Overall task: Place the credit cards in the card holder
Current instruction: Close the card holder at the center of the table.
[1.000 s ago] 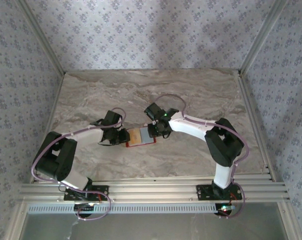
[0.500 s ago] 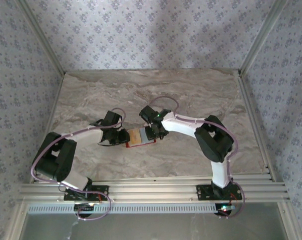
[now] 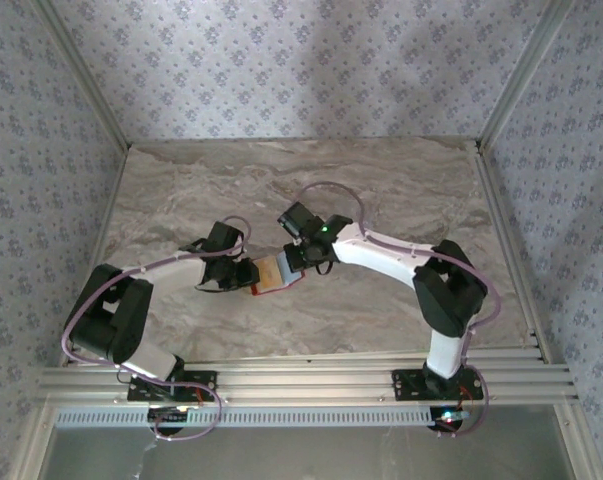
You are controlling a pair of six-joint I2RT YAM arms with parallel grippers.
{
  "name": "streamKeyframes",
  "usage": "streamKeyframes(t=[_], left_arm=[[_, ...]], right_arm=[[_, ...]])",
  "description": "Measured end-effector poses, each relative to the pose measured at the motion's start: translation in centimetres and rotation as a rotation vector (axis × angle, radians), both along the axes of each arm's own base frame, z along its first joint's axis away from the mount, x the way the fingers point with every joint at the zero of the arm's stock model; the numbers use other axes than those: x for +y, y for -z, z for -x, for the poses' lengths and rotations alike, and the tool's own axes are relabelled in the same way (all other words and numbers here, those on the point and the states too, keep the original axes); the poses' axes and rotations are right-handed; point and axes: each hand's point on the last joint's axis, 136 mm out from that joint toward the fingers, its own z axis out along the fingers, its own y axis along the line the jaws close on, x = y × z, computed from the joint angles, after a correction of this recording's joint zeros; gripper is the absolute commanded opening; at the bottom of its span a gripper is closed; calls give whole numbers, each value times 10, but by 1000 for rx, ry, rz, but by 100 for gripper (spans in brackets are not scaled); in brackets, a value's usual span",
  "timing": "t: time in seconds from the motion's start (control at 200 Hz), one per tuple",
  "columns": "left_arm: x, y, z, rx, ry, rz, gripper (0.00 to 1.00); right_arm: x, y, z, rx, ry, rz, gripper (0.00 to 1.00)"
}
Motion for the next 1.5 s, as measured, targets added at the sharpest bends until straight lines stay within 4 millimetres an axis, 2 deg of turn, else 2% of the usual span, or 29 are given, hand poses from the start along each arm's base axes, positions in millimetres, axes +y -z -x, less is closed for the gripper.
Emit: streamKeyframes(t=[0.075, 0.23, 0.36, 0.47, 0.63, 0.77, 0.999, 1.059, 1.129, 1.199, 1.304, 1.404, 1.499], left_arm=[[0, 0, 0, 0, 0, 0, 21], [-1, -2, 1, -3, 3, 10, 26], [-2, -9, 1, -18, 3, 28, 28], [5, -11, 4, -17, -20, 24, 30], [18, -21, 7, -34, -63, 33, 34], [28, -41, 10, -87, -103, 46, 37], [57, -66, 22, -164, -195, 44, 43], [62, -68, 26, -171, -213, 40, 43], [65, -68, 30, -166, -219, 36, 43], [66, -66, 33, -154, -220, 31, 43], [66, -65, 34, -146, -219, 29, 43], [64, -63, 35, -135, -214, 34, 43], [63, -58, 36, -110, -208, 33, 43]], right_arm=[[15, -8, 3, 17, -33, -80, 0], [50, -12, 11, 94, -90, -246, 0], [82, -4, 16, 188, -119, -391, 0], [96, 5, 17, 255, -114, -462, 0], [100, 9, 16, 294, -98, -516, 0], [101, 11, 14, 305, -91, -526, 0], [112, 42, 18, 349, -93, -480, 9], [115, 51, 18, 360, -96, -462, 13], [116, 57, 19, 366, -107, -450, 26], [117, 52, 17, 358, -113, -452, 33], [116, 49, 18, 357, -132, -445, 38], [112, 45, 20, 386, -145, -451, 49], [104, 37, 21, 401, -154, -458, 52]])
